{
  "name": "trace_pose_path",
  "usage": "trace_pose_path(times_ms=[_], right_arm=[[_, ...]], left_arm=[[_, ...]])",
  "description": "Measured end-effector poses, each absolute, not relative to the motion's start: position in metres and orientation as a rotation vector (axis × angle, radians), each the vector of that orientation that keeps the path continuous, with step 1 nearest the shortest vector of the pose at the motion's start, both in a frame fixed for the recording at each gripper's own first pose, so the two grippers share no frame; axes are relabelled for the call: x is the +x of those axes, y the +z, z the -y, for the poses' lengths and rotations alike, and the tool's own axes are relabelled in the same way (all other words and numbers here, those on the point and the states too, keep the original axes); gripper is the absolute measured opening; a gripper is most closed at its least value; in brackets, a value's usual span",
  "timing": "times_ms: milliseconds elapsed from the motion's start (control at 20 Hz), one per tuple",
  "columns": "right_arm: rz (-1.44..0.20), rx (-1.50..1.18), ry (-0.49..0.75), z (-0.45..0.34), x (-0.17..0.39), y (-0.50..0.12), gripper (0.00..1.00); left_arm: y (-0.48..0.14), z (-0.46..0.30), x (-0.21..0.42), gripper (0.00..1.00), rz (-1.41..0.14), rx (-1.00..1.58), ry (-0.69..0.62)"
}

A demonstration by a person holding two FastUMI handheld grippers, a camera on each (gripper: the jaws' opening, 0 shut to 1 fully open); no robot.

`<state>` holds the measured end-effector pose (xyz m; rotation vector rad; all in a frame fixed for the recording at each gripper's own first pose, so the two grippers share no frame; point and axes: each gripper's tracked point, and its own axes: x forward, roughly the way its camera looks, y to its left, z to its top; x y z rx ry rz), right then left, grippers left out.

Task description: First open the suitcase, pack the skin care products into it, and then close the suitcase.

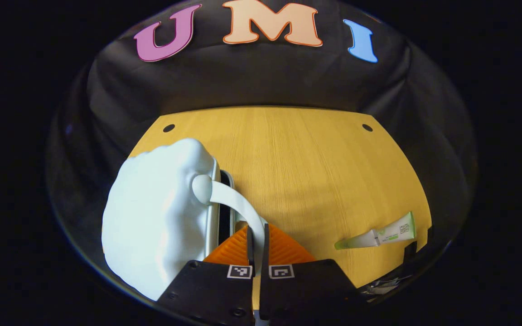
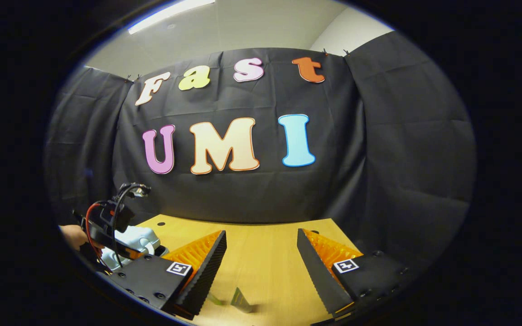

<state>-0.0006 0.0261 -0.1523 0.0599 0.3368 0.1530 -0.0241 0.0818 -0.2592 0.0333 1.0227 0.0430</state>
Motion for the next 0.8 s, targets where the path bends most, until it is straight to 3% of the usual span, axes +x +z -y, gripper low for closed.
trace_pose_path(times_ms=[400, 800], right_arm=[[-0.338, 0.068, 0.241, -0.08, -0.005, -0.157, 0.97], [-0.336, 0.075, 0.29, -0.118, -0.003, -0.157, 0.97]], left_arm=[[-0.148, -0.149, -0.008, 0.0, -0.851, -0.019, 0.06], [-0.095, -0.22, -0.008, 0.0, -0.739, 0.021, 0.106]])
